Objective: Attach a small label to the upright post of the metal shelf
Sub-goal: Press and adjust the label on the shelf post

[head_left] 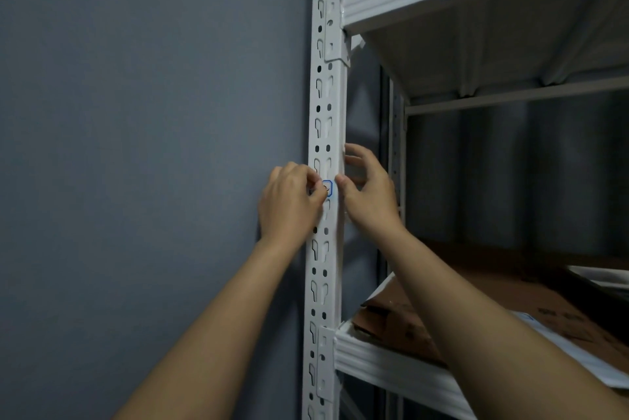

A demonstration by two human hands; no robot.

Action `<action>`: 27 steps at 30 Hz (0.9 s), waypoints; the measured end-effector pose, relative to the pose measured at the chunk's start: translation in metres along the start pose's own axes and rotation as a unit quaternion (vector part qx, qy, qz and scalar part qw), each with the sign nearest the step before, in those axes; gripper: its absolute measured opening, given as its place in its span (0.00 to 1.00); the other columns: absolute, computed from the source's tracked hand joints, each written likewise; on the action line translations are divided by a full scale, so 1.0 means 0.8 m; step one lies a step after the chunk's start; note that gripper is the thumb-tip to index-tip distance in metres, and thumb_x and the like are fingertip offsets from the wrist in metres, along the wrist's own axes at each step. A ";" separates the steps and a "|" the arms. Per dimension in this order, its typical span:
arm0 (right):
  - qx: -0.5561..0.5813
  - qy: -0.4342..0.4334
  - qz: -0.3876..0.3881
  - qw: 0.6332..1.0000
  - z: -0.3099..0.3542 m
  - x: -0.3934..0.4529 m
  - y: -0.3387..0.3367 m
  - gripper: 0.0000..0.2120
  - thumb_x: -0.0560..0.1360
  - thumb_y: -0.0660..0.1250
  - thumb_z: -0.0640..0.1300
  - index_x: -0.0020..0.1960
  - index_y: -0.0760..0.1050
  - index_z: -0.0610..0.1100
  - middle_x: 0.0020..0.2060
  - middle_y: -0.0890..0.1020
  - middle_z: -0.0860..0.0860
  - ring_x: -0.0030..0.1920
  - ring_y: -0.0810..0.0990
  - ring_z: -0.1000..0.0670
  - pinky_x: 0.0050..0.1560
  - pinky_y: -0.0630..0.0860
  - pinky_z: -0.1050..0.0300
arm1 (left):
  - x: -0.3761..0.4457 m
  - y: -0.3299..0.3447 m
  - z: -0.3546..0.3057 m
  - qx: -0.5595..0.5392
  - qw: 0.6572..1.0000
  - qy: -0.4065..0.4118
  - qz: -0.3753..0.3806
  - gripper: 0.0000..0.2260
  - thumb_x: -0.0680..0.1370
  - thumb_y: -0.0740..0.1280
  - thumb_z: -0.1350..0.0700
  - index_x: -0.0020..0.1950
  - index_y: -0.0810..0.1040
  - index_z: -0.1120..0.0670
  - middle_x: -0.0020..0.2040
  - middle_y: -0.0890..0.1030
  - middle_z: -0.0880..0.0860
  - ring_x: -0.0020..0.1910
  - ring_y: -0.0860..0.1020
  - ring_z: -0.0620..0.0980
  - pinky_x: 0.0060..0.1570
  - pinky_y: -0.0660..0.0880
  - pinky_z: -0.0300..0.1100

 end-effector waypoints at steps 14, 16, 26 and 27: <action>0.021 0.006 -0.011 1.000 -0.003 -0.001 0.001 0.21 0.76 0.67 0.37 0.65 0.70 0.53 0.57 0.78 0.58 0.50 0.79 0.60 0.53 0.79 0.55 | -0.002 -0.020 0.016 -0.128 0.989 -0.032 -0.063 0.03 0.76 0.67 0.54 0.42 0.78 0.51 0.45 0.78 0.46 0.49 0.77 0.48 0.44 0.72 0.42; 0.034 0.007 -0.013 0.999 -0.004 -0.001 0.000 0.20 0.76 0.66 0.36 0.64 0.70 0.53 0.55 0.78 0.60 0.49 0.78 0.64 0.52 0.78 0.60 | 0.001 -0.020 0.011 -0.109 0.992 -0.016 -0.064 0.03 0.76 0.67 0.53 0.44 0.80 0.51 0.47 0.79 0.47 0.50 0.76 0.48 0.45 0.71 0.43; 0.035 0.003 -0.007 0.999 -0.002 -0.001 -0.002 0.21 0.76 0.66 0.36 0.65 0.70 0.53 0.50 0.75 0.64 0.46 0.76 0.70 0.41 0.73 0.76 | 0.000 0.003 -0.010 0.003 0.999 0.032 -0.001 0.07 0.77 0.65 0.51 0.44 0.79 0.54 0.48 0.78 0.49 0.53 0.72 0.50 0.46 0.70 0.46; 0.036 0.002 -0.009 0.999 -0.002 0.000 -0.002 0.21 0.76 0.66 0.36 0.65 0.70 0.52 0.50 0.76 0.64 0.46 0.75 0.72 0.41 0.73 0.76 | 0.000 0.003 -0.011 0.004 0.999 0.034 0.002 0.07 0.77 0.65 0.51 0.44 0.78 0.54 0.48 0.78 0.50 0.53 0.72 0.50 0.46 0.69 0.45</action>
Point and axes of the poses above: each hand's wrist, its own x-axis towards the middle knuckle, its own y-axis out of the palm, z = x × y, the point moved 10 cm from there along x, towards the middle knuckle
